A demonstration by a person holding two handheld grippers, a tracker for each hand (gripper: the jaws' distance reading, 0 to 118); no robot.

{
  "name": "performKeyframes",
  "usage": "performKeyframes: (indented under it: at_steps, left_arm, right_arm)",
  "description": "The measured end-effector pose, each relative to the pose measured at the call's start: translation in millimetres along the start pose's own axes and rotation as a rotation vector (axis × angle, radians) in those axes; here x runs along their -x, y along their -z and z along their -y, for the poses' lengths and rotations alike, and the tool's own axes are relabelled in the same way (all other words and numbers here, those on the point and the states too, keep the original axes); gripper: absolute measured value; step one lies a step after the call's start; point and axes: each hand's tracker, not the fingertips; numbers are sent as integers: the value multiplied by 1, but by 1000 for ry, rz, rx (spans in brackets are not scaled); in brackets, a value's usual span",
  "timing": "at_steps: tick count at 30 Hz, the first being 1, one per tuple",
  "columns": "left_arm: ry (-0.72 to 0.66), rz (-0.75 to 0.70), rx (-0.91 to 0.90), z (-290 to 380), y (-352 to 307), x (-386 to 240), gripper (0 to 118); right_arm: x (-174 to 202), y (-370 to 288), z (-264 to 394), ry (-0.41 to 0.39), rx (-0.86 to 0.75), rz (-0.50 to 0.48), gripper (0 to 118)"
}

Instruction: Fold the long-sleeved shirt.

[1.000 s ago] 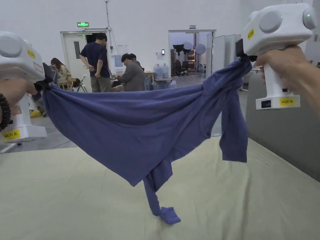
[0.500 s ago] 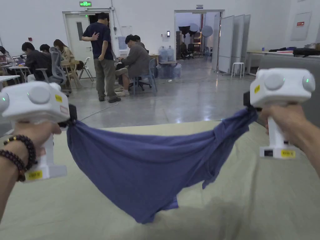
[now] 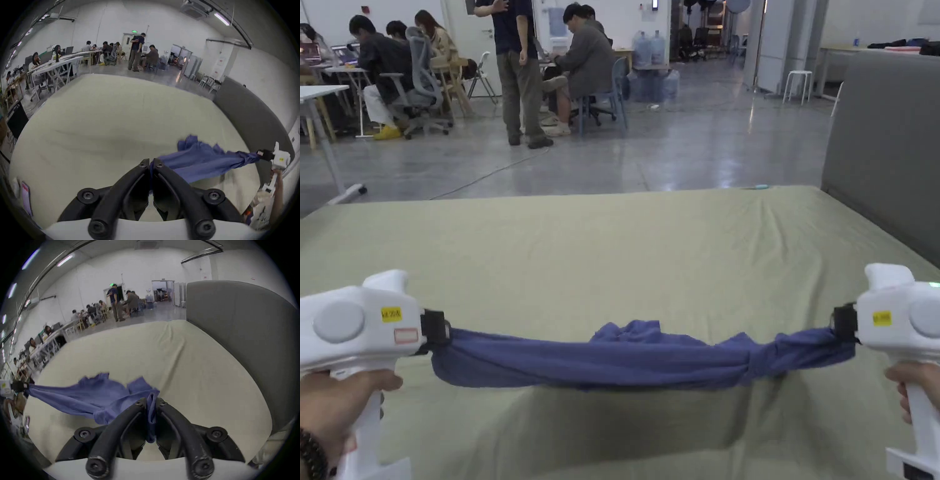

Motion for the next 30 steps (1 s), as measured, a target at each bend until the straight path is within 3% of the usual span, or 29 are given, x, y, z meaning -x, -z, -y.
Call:
performKeyframes:
  at_steps: [7, 14, 15, 16, 17, 18, 19, 20, 21, 22, 23, 24, 25, 26, 30]
  left_arm:
    - [-15, -21, 215, 138, -29, 15, 0]
    - [10, -47, 290, 195, -28, 22, 0]
    - [10, -47, 275, 195, -30, 23, 0]
    - [3, -50, 261, 192, -34, 22, 5]
    - [-3, -50, 252, 190, -38, 21, 34]
    - [-4, -57, 249, 185, -43, 21, 73]
    - [-2, -54, 247, 182, -46, 22, 107]
    - [0, -53, 234, 178, -51, 22, 118]
    - [1, -47, 148, 177, -62, 21, 117]
    - [2, -48, 181, 174, -64, 21, 117]
    - [-8, -56, 176, 170, -67, 22, 115]
    - [-23, -69, 180, 165, -68, 23, 103]
    - [-34, -84, 174, 167, -77, 19, 65]
    - [-34, -81, 171, 166, -77, 18, 0]
    - [-22, -82, 205, 178, -67, 16, 0]
  right_arm:
    - [0, -50, 122, -154, 197, -10, 5]
    - [-11, -48, 181, -177, 299, 9, 5]
    - [-12, -47, 181, -177, 298, 7, 8]
    - [-14, -50, 178, -176, 304, 0, 18]
    - [-15, -53, 175, -176, 311, -2, 53]
    - [-15, -57, 169, -172, 317, -1, 87]
    - [-16, -62, 165, -177, 310, 15, 110]
    - [-18, -72, 160, -202, 257, 31, 115]
    - [-17, -79, 153, -220, 210, 41, 115]
    - [-15, -83, 146, -234, 188, 58, 114]
    - [-12, -87, 139, -242, 181, 80, 105]
    - [-7, -93, 137, -236, 185, 88, 78]
    - [-4, -95, 133, -237, 187, 81, 27]
    - [-1, -94, 131, -241, 186, 73, 0]
    - [20, -88, 129, -239, 199, -32, 0]
